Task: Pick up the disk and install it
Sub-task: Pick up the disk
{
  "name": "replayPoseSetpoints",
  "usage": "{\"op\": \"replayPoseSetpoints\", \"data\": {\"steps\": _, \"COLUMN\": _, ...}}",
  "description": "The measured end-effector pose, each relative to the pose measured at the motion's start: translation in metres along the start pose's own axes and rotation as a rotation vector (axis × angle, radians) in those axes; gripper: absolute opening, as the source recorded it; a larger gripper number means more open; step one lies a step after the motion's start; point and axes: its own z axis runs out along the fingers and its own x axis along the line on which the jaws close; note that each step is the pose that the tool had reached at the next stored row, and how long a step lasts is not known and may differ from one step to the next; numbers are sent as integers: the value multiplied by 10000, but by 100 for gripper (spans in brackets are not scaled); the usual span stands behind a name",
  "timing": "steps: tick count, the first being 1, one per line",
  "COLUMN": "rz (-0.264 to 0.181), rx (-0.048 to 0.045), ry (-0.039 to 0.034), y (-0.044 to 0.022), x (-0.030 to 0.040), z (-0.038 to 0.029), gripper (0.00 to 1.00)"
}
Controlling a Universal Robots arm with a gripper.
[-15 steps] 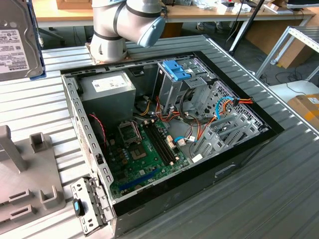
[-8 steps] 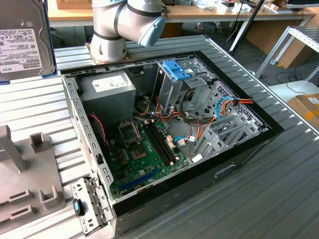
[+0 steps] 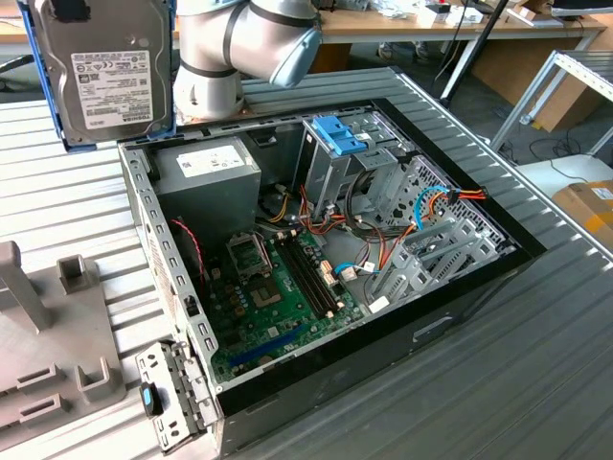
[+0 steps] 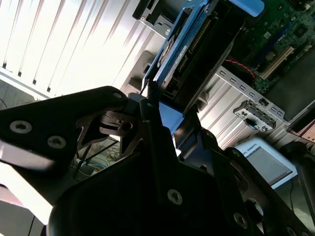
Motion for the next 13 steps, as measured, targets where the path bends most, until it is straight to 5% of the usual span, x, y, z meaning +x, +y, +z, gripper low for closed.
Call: {"op": "replayPoseSetpoints", "data": {"steps": 13, "rz": -198, "rx": 12, "ry": 0, "y": -421, "x": 20, "z": 2, "gripper": 37}}
